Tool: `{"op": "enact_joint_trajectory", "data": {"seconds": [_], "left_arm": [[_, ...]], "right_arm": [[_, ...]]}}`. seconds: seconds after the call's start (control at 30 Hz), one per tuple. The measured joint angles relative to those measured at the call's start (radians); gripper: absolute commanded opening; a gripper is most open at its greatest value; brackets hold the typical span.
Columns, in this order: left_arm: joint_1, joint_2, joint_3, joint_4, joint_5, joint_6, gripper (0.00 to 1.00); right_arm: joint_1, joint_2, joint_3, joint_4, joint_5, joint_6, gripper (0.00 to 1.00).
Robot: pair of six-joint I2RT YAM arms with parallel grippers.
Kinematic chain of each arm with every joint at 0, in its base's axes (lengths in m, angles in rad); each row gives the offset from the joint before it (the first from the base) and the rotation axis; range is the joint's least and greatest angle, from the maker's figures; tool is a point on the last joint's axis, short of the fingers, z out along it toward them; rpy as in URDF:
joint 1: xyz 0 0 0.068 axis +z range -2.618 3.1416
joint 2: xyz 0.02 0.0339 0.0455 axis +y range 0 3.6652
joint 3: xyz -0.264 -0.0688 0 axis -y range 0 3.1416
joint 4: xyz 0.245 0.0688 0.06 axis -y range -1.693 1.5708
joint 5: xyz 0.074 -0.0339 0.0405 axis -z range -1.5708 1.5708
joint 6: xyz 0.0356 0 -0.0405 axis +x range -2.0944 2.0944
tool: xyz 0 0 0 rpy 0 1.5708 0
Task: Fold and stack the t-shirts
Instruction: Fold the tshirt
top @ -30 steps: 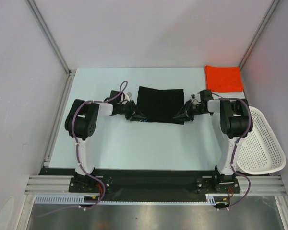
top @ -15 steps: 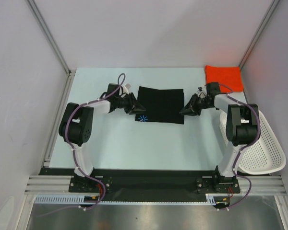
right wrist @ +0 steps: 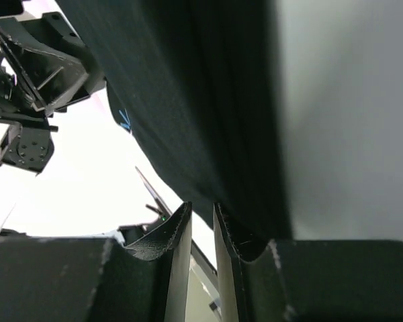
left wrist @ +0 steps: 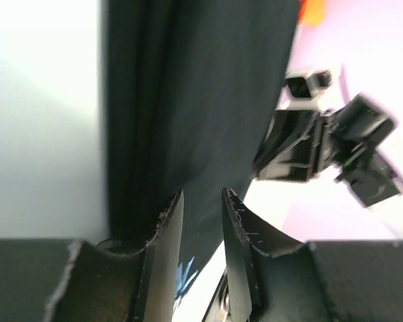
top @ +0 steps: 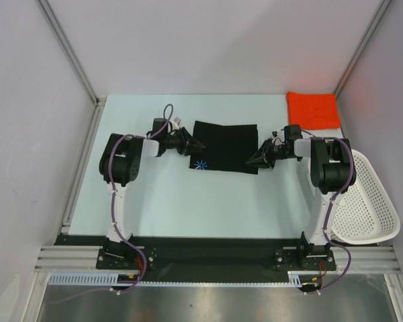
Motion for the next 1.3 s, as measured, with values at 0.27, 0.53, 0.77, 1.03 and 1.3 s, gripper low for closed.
{"op": "enact_joint_trajectory", "data": {"seconds": [0.27,0.53,0.77,1.03,1.3], "left_arm": [[0.006,-0.01,0.04,0.129,-0.01,-0.109,0.36],[-0.024,0.095,0.394,0.217,-0.089,-0.236,0.36],[-0.033,0.262,0.493,0.299,-0.196,-0.359,0.35],[-0.015,0.369,0.484,0.266,-0.217,-0.4,0.32],[0.033,0.368,0.585,0.046,-0.183,-0.259,0.42]], "right_arm": [[-0.01,0.005,0.151,-0.044,0.034,0.039,0.28],[0.032,0.22,0.532,0.144,0.056,0.258,0.28],[0.056,0.356,0.597,0.202,0.141,0.394,0.28],[-0.038,0.388,0.576,0.179,0.163,0.388,0.3],[-0.119,0.433,0.717,0.01,0.185,0.28,0.38]]}}
